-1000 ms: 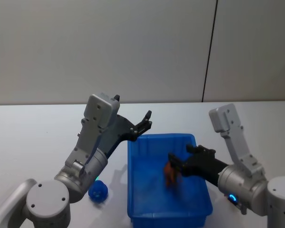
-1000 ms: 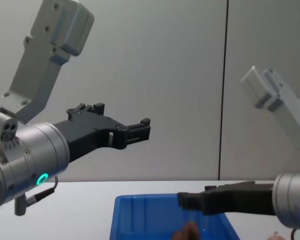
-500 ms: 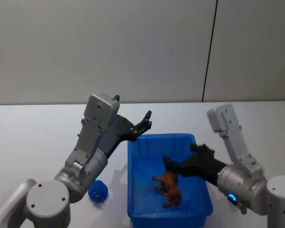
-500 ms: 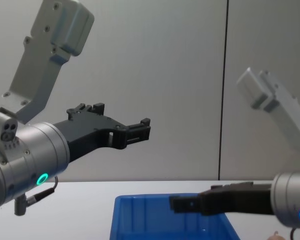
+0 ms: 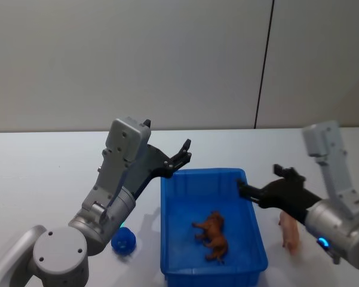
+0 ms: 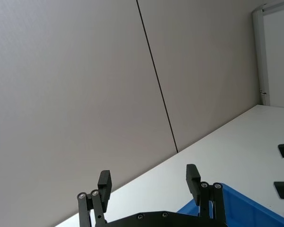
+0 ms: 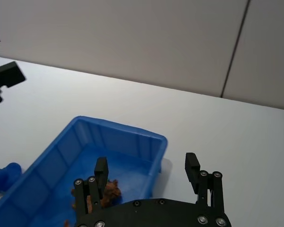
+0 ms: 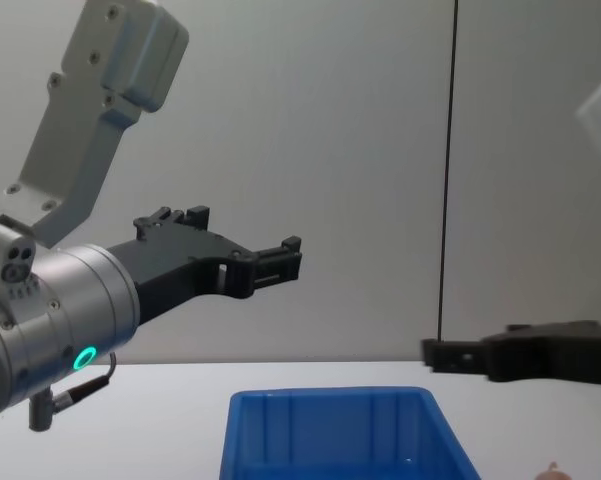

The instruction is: Pick up the two dolls from the table and place them into the box.

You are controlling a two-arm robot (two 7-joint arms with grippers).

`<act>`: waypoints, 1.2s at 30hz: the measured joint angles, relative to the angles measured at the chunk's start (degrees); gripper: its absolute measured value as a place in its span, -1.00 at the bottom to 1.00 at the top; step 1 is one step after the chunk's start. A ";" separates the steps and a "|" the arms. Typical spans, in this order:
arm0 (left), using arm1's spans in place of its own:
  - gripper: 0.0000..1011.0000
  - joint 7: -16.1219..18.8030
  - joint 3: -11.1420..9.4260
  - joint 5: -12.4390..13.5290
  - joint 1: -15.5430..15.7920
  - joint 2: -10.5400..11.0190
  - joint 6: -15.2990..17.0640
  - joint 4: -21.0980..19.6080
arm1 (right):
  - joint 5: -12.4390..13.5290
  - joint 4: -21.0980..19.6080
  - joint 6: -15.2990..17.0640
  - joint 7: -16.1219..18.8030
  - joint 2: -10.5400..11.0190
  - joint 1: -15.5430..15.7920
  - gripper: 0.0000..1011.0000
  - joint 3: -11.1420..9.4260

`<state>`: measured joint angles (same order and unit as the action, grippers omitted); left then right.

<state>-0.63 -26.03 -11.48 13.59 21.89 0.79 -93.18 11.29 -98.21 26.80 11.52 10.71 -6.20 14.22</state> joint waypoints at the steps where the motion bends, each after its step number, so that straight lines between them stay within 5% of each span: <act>1: 0.98 0.00 0.00 0.00 0.00 0.00 0.00 0.00 | 0.30 -0.30 0.07 -0.37 0.21 0.30 0.98 -0.20; 19: 0.98 0.00 0.00 0.00 0.00 0.00 0.00 0.00 | 8.35 -4.97 6.80 -7.78 3.83 7.66 0.98 -3.90; 36: 0.98 0.00 0.00 0.00 0.00 0.00 0.00 0.00 | 12.00 -4.29 12.96 -13.77 3.53 10.40 0.98 -5.15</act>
<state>-0.62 -26.02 -11.48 13.59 21.89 0.79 -93.18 23.30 -102.50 39.76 -2.25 14.25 4.19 9.07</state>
